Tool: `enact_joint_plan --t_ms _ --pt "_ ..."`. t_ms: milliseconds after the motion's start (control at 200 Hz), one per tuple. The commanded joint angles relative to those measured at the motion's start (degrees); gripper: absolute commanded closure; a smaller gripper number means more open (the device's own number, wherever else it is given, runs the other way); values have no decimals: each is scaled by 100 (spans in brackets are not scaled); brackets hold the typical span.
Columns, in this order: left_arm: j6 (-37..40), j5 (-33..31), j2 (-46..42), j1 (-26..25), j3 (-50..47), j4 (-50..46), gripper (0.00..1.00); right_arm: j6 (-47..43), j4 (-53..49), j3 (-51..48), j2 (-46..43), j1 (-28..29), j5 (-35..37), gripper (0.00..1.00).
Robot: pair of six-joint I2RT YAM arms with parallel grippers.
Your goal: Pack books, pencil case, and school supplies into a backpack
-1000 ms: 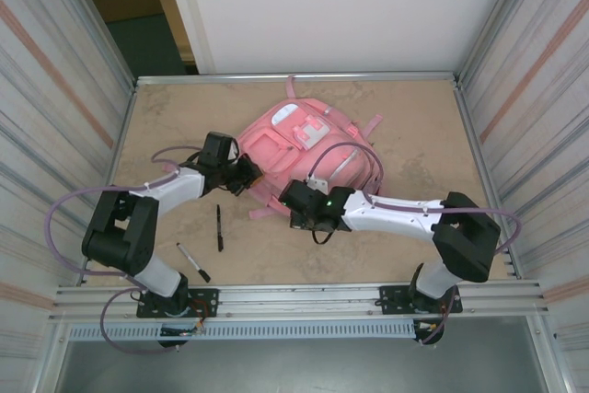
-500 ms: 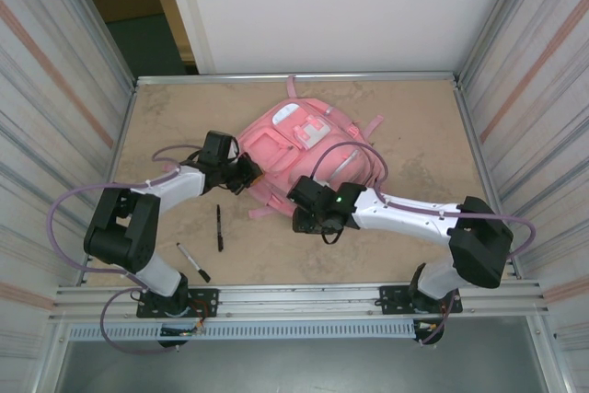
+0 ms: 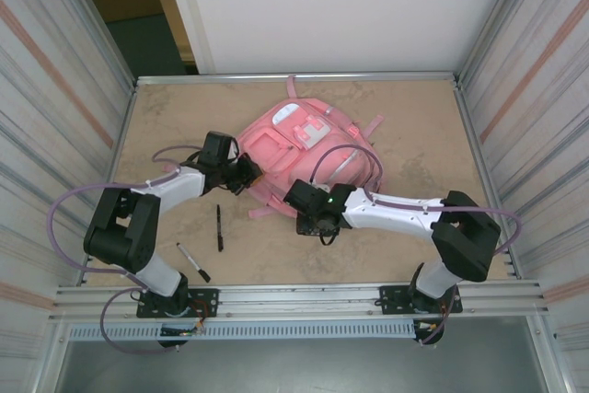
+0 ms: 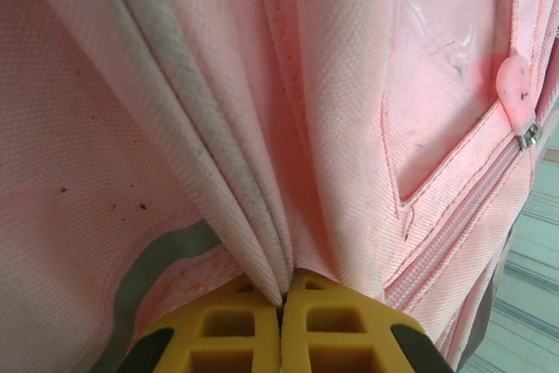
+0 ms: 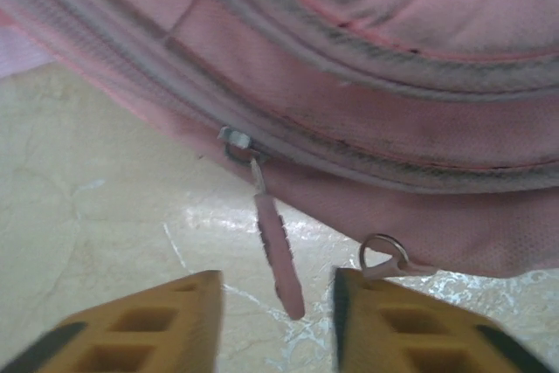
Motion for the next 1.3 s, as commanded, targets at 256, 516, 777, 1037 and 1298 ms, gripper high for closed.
enact_joint_plan --t_ms 256,516,777,1037,1298 --pt "155 -169 -61 112 46 -98 98 -110 -673 -55 -449 -202 552 100" --pt "293 -227 169 402 275 -126 98 -596 -1422 -920 -1908 -760 680 100" --pt "944 -129 1045 721 1571 -682 96 -1140 -1296 -1510 -3253 -1331 430 100" --pt "952 -145 938 1013 2097 -835 61 -1316 -370 -1096 -2842 -1290 -117 100" --pt "813 -509 -710 118 602 -1290 48 -1503 353 -644 -1900 -1149 -246 100"
